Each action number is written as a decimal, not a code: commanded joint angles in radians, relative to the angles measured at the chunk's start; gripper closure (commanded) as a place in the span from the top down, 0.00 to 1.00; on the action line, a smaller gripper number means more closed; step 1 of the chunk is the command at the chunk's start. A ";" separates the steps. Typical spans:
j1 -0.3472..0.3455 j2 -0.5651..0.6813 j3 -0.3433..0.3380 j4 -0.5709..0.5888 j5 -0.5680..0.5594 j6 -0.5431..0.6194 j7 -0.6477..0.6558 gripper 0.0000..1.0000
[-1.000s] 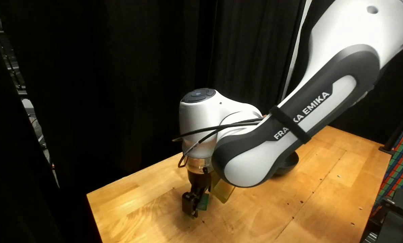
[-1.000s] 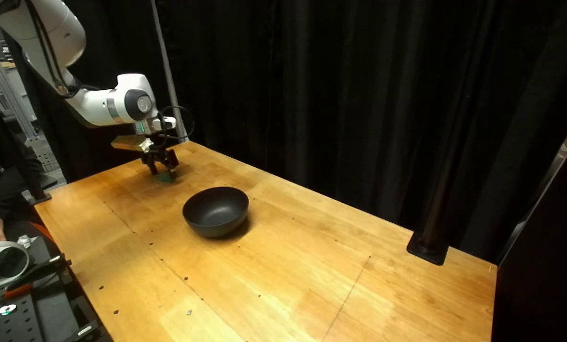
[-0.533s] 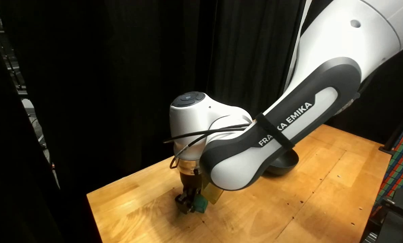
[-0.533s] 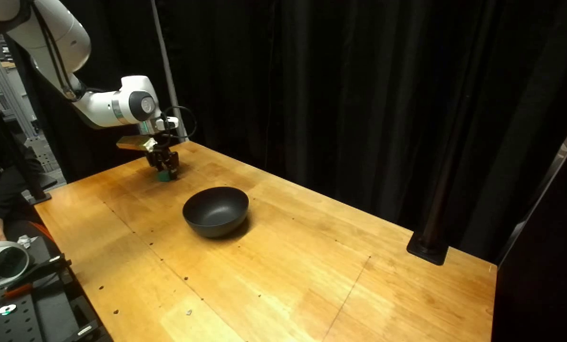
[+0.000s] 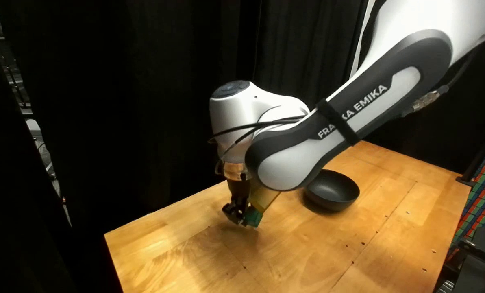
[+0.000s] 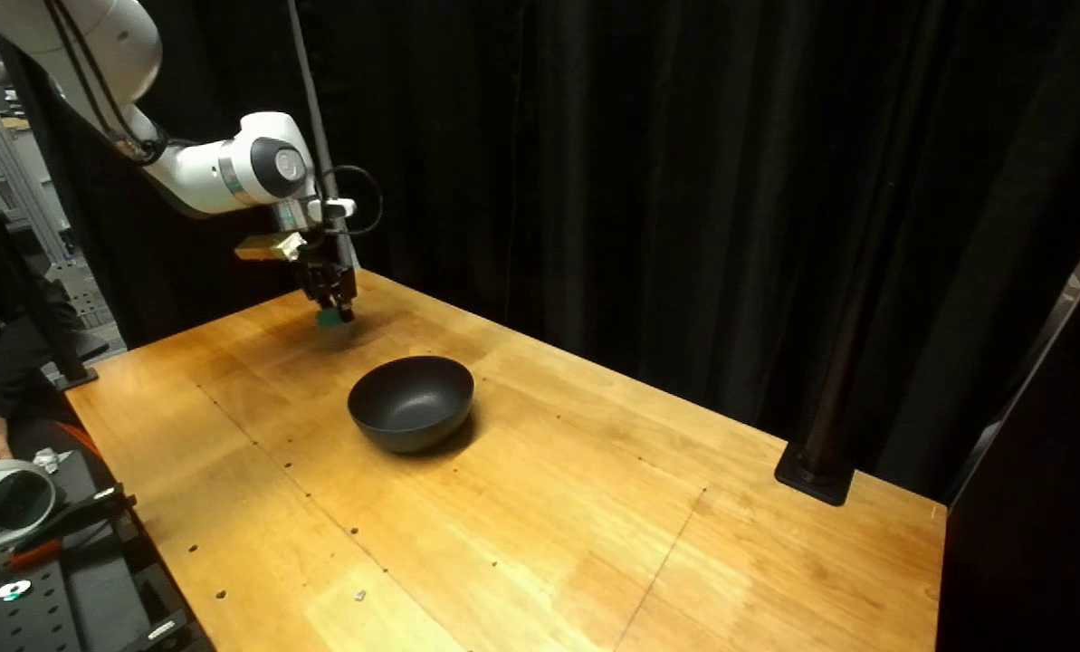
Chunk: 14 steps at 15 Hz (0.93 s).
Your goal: Pick up the green block from the table and put it in the black bowl.
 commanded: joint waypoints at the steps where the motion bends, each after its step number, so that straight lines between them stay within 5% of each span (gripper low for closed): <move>1: 0.010 -0.173 -0.079 -0.127 -0.075 -0.071 0.097 0.24; 10: -0.184 -0.496 -0.076 -0.500 -0.105 -0.066 0.191 0.24; 12: -0.216 -0.527 -0.074 -0.540 -0.131 -0.050 0.239 0.51; 13: -0.227 -0.535 -0.073 -0.552 -0.158 -0.038 0.275 0.74; 14: -0.238 -0.547 -0.069 -0.564 -0.180 -0.027 0.304 0.76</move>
